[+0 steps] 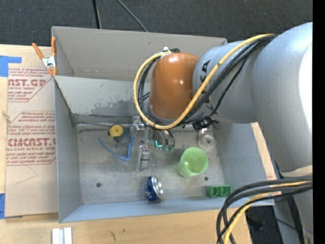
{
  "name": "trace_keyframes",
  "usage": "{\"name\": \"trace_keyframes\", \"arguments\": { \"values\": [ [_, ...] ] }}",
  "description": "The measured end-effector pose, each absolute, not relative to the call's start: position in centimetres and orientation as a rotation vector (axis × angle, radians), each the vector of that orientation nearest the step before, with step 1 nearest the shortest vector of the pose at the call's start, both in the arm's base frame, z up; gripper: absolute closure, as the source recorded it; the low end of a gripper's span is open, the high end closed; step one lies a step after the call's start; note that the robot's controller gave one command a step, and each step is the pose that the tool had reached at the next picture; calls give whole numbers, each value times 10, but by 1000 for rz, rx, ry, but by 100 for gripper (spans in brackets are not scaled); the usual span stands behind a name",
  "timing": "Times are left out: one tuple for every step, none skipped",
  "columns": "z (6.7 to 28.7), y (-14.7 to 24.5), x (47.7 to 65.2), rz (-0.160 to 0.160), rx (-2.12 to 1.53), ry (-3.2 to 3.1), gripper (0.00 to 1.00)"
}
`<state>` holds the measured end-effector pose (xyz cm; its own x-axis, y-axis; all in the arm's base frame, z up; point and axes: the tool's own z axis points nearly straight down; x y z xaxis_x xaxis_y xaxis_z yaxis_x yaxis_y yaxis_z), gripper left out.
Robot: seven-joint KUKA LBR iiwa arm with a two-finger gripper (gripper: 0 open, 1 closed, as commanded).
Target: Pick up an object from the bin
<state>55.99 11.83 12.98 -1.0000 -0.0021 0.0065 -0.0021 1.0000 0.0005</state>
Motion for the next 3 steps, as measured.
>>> {"name": "trace_keyframes", "arguments": {
  "values": [
    [70, 122, 587, -1, 443, -3118, 0],
    [72, 123, 587, -4, 442, -3116, 100],
    [235, 102, 588, 1, 673, -3080, 100]
  ]
}}
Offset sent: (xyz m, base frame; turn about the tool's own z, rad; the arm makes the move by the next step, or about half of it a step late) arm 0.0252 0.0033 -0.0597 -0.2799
